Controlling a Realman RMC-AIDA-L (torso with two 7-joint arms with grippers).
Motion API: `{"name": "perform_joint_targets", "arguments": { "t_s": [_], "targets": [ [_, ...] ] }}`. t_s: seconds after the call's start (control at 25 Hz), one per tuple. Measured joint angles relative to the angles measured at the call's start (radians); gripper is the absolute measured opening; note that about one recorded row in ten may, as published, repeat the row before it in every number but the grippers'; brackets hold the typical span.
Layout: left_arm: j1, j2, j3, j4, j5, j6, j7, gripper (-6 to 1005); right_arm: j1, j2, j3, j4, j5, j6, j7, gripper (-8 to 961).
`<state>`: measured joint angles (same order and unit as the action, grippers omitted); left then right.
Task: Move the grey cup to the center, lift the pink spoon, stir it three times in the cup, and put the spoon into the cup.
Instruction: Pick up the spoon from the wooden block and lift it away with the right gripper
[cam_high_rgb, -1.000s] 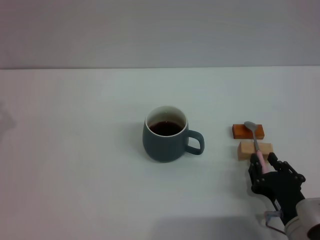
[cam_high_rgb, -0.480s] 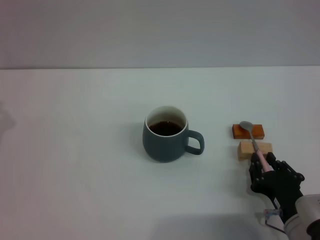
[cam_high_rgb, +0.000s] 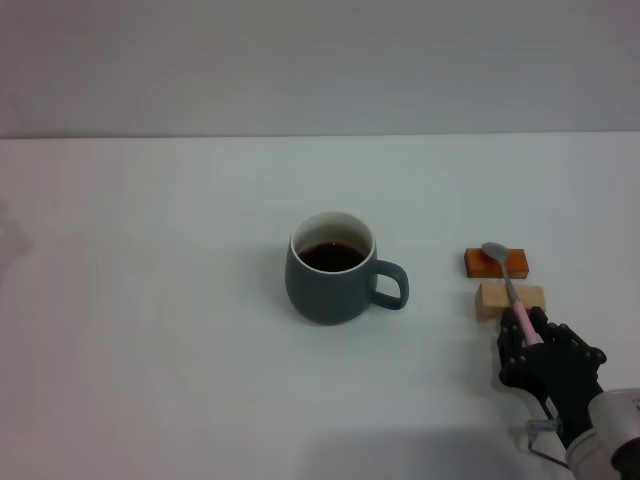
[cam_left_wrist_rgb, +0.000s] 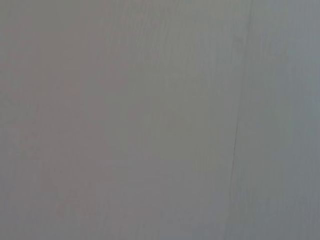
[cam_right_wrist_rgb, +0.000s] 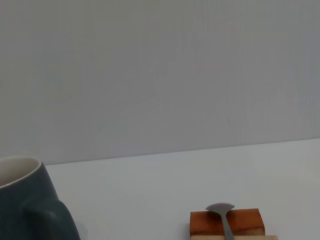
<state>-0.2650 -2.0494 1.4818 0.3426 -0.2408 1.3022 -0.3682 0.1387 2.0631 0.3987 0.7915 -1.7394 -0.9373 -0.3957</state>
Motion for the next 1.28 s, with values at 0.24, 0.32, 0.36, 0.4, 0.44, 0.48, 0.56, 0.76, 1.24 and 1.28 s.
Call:
{"name": "perform_joint_targets", "arguments": {
  "t_s": [0.24,0.32,0.36,0.4,0.44,0.48,0.56,0.76,1.24,1.28],
  "targets": [
    [0.001,0.000,0.000,0.000,0.000,0.000,0.000,-2,-0.001,0.000,0.000,0.000,0.000,0.000,0.000,284],
    [0.002,0.000,0.000,0.000,0.000,0.000,0.000,-2,-0.002,0.000,0.000,0.000,0.000,0.000,0.000,280],
    [0.002,-0.001,0.000,0.000,0.000,0.000,0.000,-2,-0.003,0.000,0.000,0.000,0.000,0.000,0.000,277],
    [0.002,-0.001,0.000,0.000,0.000,0.000,0.000,-2,-0.003,0.000,0.000,0.000,0.000,0.000,0.000,275],
    [0.002,-0.001,0.000,0.000,0.000,0.000,0.000,-2,-0.003,0.000,0.000,0.000,0.000,0.000,0.000,272],
    [0.003,-0.001,0.000,0.001,0.000,0.000,0.000,-2,-0.003,0.000,0.000,0.000,0.000,0.000,-0.007,270],
    [0.004,-0.001,0.001,0.002,0.000,0.000,0.000,-2,-0.004,0.000,0.000,0.002,0.000,0.000,-0.013,265],
    [0.006,-0.001,0.001,0.003,0.000,0.000,-0.002,-2,-0.005,-0.002,0.000,0.008,0.000,0.000,-0.024,240],
    [0.008,-0.002,0.002,0.001,0.000,0.000,-0.014,-2,-0.005,-0.007,0.000,0.013,0.000,0.013,-0.026,204],
    [0.008,-0.002,0.002,0.001,0.000,0.000,-0.014,-2,-0.005,-0.008,0.000,0.013,-0.001,0.013,-0.026,202]
  ]
}}
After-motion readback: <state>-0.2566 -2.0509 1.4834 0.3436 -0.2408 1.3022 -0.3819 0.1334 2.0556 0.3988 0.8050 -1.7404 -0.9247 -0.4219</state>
